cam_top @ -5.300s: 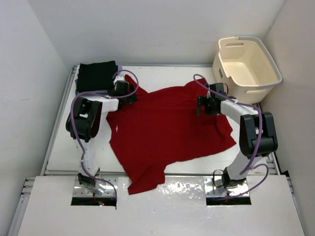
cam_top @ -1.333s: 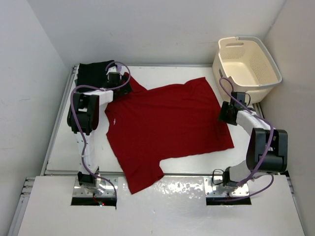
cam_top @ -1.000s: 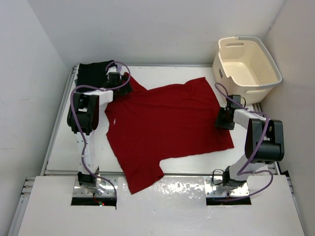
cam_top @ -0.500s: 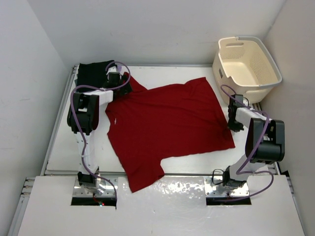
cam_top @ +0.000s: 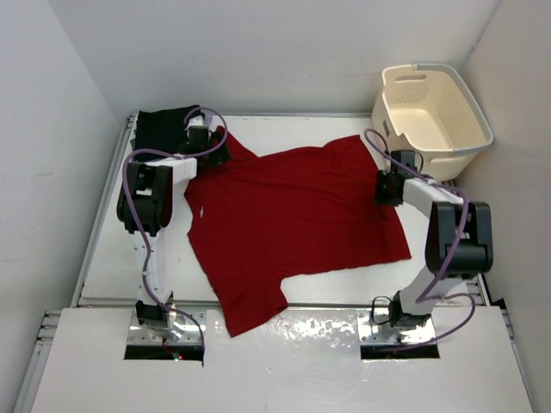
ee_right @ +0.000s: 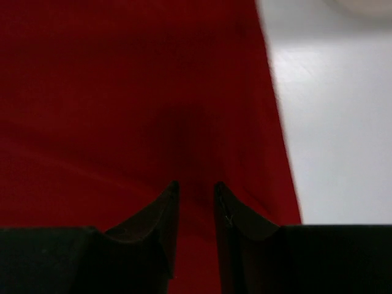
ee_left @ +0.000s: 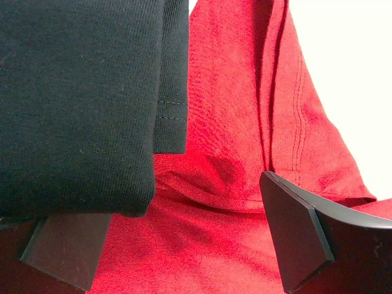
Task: Fold and stack the t-shirts
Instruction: Flatten out the tshirt
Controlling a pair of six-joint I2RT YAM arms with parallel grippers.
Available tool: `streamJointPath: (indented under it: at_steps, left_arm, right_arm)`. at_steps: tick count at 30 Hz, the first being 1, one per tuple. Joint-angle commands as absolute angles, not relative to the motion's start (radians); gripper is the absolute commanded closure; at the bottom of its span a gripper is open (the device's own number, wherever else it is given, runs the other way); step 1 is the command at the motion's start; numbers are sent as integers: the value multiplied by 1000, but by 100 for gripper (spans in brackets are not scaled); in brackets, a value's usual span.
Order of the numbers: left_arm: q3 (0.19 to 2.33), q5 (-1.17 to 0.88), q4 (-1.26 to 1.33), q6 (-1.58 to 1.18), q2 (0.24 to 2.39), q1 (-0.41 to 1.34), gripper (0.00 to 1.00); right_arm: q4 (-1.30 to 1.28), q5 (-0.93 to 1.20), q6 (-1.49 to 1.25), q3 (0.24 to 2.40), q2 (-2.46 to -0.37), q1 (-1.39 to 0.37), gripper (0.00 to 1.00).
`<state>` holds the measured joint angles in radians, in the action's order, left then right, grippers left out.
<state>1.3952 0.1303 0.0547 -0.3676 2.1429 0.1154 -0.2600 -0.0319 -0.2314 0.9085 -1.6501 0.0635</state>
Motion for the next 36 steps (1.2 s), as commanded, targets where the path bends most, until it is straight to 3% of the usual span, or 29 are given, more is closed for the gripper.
streamJointPath:
  at_steps: [1, 7, 12, 17, 19, 22, 23, 36]
  left_arm:
    - [1390, 97, 48, -362, 2171, 91, 1]
    - [1387, 98, 46, -364, 2175, 89, 1]
    - [1396, 113, 31, -362, 2172, 90, 1]
    - [1416, 117, 15, -361, 2181, 89, 1]
    - [1411, 117, 12, -356, 2178, 91, 1]
    - [1419, 75, 26, -357, 2181, 91, 1]
    - [1422, 52, 26, -357, 2184, 92, 2]
    - [1364, 149, 2, -293, 1985, 212, 1]
  right_arm:
    - [-182, 100, -235, 1021, -1758, 43, 72]
    - [-305, -105, -287, 1153, -1920, 58, 78]
    - [-307, -126, -325, 1135, -1973, 132, 84]
    - [-324, -325, -316, 1100, -1873, 135, 82]
    - [-315, -286, -273, 1088, -1815, 135, 83]
    - [-284, -123, -223, 1046, -1758, 109, 77]
    - [-282, -88, -210, 1029, -1726, 97, 70]
    - [-233, -32, -241, 842, -1468, -66, 50]
